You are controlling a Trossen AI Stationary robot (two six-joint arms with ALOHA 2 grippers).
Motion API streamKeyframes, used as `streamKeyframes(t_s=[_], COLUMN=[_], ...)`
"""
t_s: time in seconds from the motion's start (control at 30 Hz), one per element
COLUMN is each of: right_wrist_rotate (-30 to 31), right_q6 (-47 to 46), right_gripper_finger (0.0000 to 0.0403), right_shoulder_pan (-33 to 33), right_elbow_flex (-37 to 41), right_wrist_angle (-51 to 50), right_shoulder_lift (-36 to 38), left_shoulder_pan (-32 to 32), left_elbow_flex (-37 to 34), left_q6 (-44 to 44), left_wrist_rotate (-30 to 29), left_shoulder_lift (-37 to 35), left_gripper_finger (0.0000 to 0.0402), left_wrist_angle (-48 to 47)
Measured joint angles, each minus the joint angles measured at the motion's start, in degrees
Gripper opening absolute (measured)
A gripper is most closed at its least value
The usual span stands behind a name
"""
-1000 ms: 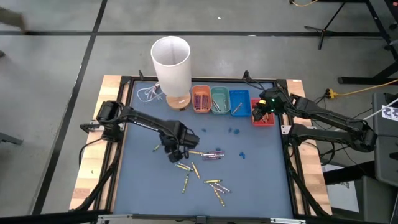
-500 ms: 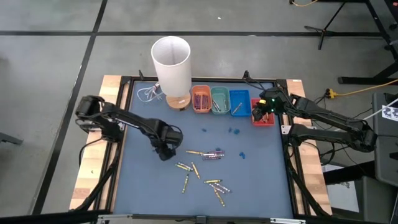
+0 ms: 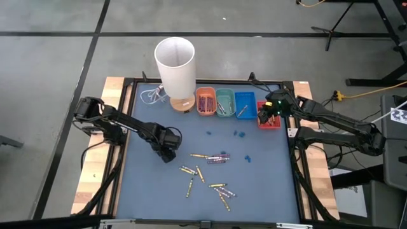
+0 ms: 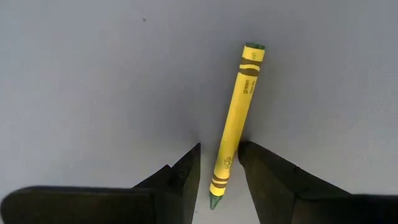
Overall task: Sort crayons
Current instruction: Put the green crayon into the orange bin
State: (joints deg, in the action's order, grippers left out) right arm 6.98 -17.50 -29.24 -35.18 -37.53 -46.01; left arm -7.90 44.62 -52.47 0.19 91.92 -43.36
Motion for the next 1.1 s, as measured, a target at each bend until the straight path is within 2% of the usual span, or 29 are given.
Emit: streamKeyframes(t_s=[0.13,0.37,0.5,0.77,1.1], right_wrist_rotate=[0.0,0.0,-0.5,-0.6,-0.6], right_q6=[0.0,0.0,0.0,0.0,0.0], right_gripper_finger=[0.0127,0.0127,0.0127,0.0127,0.0127], right_shoulder_pan=[0.0,0.0,0.0,0.0,0.0], right_elbow_flex=[0.0,0.0,0.0,0.0,0.0], right_wrist_angle=[-0.1,0.0,0.2,0.2,0.2], right_shoulder_lift=[0.0,0.0,0.0,0.0,0.0], left_shoulder_pan=[0.0,0.0,0.0,0.0,0.0], left_elbow_flex=[0.0,0.0,-0.1,1.9,3.2], left_q6=[0.3,0.0,0.0,0.0,0.8], left_wrist_rotate=[0.2,0.4,0.3,-0.5,-1.1], left_shoulder_lift=[0.0,0.1,0.0,0.4,0.6], left_gripper_finger=[0.0101,0.0032,0.0008,0.0009,0.0008], left_wrist_angle=[0.4,1.1,2.1,2.1,12.5])
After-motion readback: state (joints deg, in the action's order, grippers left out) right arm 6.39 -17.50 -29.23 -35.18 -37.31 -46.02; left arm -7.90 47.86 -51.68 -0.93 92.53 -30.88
